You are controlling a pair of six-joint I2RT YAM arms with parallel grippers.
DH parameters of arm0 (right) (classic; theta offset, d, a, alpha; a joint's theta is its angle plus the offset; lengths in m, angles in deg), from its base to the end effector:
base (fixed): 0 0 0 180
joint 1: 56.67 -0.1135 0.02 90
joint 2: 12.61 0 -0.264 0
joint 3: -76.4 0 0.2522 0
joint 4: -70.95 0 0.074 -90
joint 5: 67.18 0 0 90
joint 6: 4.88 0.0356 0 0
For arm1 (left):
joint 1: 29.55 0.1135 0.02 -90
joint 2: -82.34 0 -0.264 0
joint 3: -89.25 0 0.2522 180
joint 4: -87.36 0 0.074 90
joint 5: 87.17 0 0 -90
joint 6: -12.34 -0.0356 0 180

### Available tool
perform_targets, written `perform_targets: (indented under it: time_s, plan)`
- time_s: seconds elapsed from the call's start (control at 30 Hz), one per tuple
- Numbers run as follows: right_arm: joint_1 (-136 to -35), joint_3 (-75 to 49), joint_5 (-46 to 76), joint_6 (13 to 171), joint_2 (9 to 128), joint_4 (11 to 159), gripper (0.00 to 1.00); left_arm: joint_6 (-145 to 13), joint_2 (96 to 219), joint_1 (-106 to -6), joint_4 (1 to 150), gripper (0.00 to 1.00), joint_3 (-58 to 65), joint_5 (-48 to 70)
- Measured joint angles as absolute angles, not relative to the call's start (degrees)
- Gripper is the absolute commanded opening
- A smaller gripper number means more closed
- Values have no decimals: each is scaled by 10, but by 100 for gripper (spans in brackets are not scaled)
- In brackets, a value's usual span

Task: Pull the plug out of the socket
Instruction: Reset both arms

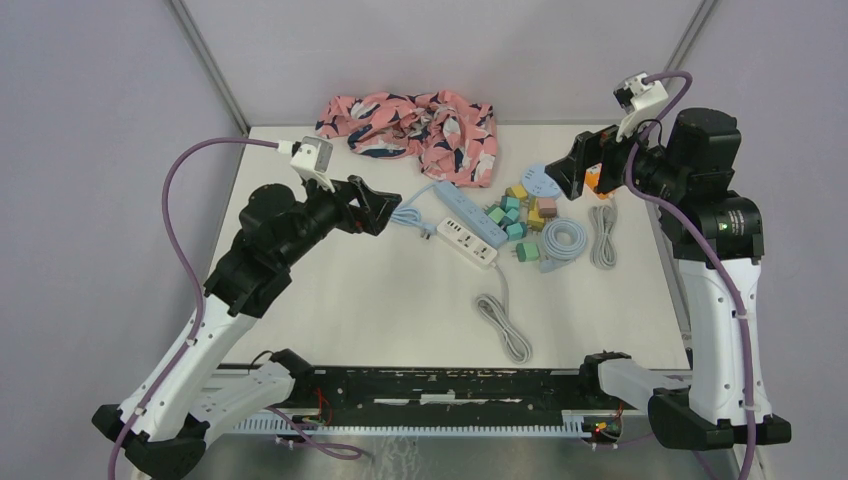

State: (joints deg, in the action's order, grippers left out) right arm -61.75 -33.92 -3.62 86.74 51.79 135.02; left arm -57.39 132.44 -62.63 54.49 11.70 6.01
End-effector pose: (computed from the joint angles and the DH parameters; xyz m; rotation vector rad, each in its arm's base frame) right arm 0.1799 0.0319 0.4998 -0.3723 1.8482 0.5146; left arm 0.1527 -0.1018 0.4219 0.2350 1.7045 -0.7450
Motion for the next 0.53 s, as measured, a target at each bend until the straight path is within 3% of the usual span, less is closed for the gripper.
perform_targets:
  time_s: [0.53]
  plan:
    - [-617,-331,-34,868,494,1350,99,-574,1324,-626,551,99,117,80]
